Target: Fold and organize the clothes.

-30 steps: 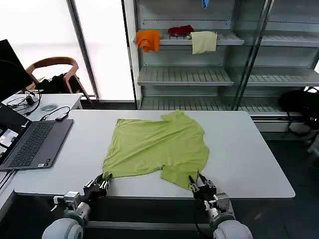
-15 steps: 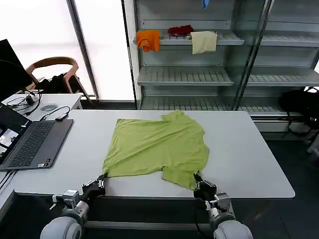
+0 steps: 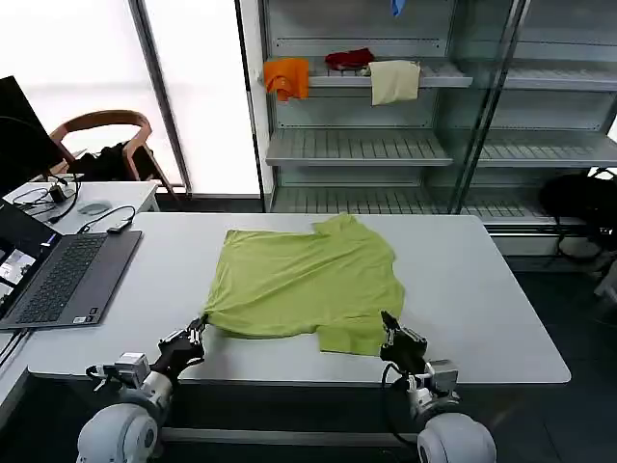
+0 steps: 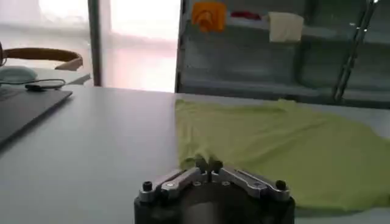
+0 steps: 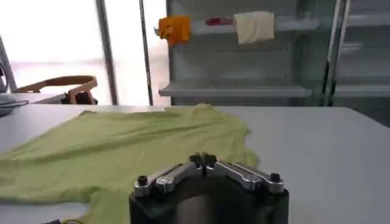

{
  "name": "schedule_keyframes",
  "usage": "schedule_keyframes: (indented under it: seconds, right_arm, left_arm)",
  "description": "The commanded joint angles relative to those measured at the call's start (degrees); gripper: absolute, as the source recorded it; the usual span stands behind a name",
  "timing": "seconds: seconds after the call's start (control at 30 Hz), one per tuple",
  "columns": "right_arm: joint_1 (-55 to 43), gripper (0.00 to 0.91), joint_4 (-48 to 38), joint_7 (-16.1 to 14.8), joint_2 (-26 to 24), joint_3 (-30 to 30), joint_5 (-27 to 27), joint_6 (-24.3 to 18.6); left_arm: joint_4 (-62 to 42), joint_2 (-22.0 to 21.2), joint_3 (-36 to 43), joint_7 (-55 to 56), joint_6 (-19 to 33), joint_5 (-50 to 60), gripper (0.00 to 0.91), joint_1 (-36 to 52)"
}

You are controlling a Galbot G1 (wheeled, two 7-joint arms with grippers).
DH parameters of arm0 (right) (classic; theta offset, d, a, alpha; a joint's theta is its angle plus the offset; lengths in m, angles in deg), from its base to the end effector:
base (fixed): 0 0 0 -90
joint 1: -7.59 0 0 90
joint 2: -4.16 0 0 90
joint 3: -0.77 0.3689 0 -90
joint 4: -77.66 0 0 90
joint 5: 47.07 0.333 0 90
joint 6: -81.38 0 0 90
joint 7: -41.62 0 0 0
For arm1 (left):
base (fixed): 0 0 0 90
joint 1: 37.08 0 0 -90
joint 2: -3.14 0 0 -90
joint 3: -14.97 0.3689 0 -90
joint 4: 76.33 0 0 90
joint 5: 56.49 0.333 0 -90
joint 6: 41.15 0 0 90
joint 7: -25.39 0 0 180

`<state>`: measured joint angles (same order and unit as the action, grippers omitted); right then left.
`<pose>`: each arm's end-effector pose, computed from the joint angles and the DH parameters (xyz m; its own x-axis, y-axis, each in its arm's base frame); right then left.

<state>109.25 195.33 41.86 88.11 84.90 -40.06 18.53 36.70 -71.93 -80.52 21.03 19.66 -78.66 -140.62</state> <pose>0.2436 0.0074 -0.2711 -0.9668 -0.1538 0.2042 -0.1498 0.9881 0.0350 0.2444 0.0898 -0.2882 -0.9381 0.1427 0.3156 0.1062 0.9858 -0.1298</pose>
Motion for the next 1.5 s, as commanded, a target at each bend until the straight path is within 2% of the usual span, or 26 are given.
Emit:
schedule_keyframes:
  seconds: [0.03, 0.07, 0.1, 0.23, 0.27, 0.33, 0.6, 0.63, 0.67, 0.7, 0.73, 0.77, 1.0, 1.37, 1.5]
  right_arm:
    - [-7.1, 0.06, -3.1, 0.6, 0.6, 0.2, 0.4, 1.9]
    - [-7.8, 0.504, -3.8, 0.7, 0.7, 0.1, 0.4, 2.4]
    - [-7.4, 0.907, -3.7, 0.2, 0.6, 0.1, 0.3, 2.8]
    - [-3.0, 0.907, -1.3, -2.6, -0.4, 0.5, -2.3, 2.5]
    - [-0.7, 0.907, -0.7, -4.0, -0.7, 1.1, -3.2, 1.3]
    - [1.4, 0.907, -0.8, -5.0, -1.2, 1.5, -4.0, 0.1]
    - [3.0, 0.907, -4.2, -5.1, -0.6, 0.8, -5.2, -1.4]
    - [3.2, 0.897, -4.4, -5.2, -0.9, 0.6, -5.2, -1.4]
    - [3.3, 0.796, -4.7, -5.3, -1.1, 0.3, -5.3, -1.6]
    - [3.3, 0.504, -4.9, -5.3, -1.2, 0.1, -5.4, -1.6]
    - [3.2, 0.272, -5.7, -5.5, -1.1, -0.2, -5.7, -1.5]
    - [3.2, 0.0, -6.1, -5.5, -1.1, -0.3, -5.8, -1.6]
    - [2.6, 0.0, -8.6, -5.6, 0.2, -1.1, -5.4, -1.8]
    - [2.7, 0.0, -6.7, -6.2, -0.3, -0.9, -3.5, -1.8]
    - [2.1, 0.0, -5.9, -5.4, -0.1, -0.7, -2.3, -3.3]
  left_arm:
    - [-4.2, -0.8, 0.7, 2.3, -1.5, -5.1, 0.0, 10.1]
    - [-4.9, -1.0, 0.7, 2.5, -1.6, -5.0, 0.0, 10.8]
    - [-5.3, -1.2, 0.7, 2.8, -1.7, -4.8, 0.0, 11.2]
    - [-5.1, -0.9, 0.6, 2.3, -1.4, -4.7, 0.0, 9.9]
    - [-4.8, -0.8, 0.5, 2.0, -1.3, -4.6, 0.0, 9.2]
    - [-4.7, -0.5, 0.4, 1.3, -0.6, -4.4, 0.0, 7.7]
    - [-4.1, -0.3, 0.3, 0.1, -0.3, -4.0, 0.0, 6.2]
    - [-4.0, -0.3, 0.2, 0.0, -0.3, -4.0, 0.0, 6.1]
    - [-3.9, -0.2, 0.2, 0.0, -0.4, -4.0, 0.0, 6.1]
    - [-3.9, -0.3, 0.2, 0.0, -0.4, -4.0, 0.0, 6.0]
    - [-3.8, -0.3, 0.2, -0.1, -0.4, -4.0, 0.0, 6.0]
    - [-3.8, -0.3, 0.2, -0.1, -0.4, -4.0, 0.0, 6.0]
    - [-3.9, -0.5, 0.6, -0.3, -0.3, -4.0, 0.0, 5.8]
    - [-3.8, -0.5, 0.5, -0.5, -0.3, -4.0, 0.0, 5.9]
    - [-3.9, -0.5, 0.5, -0.5, -0.4, -4.0, 0.0, 5.9]
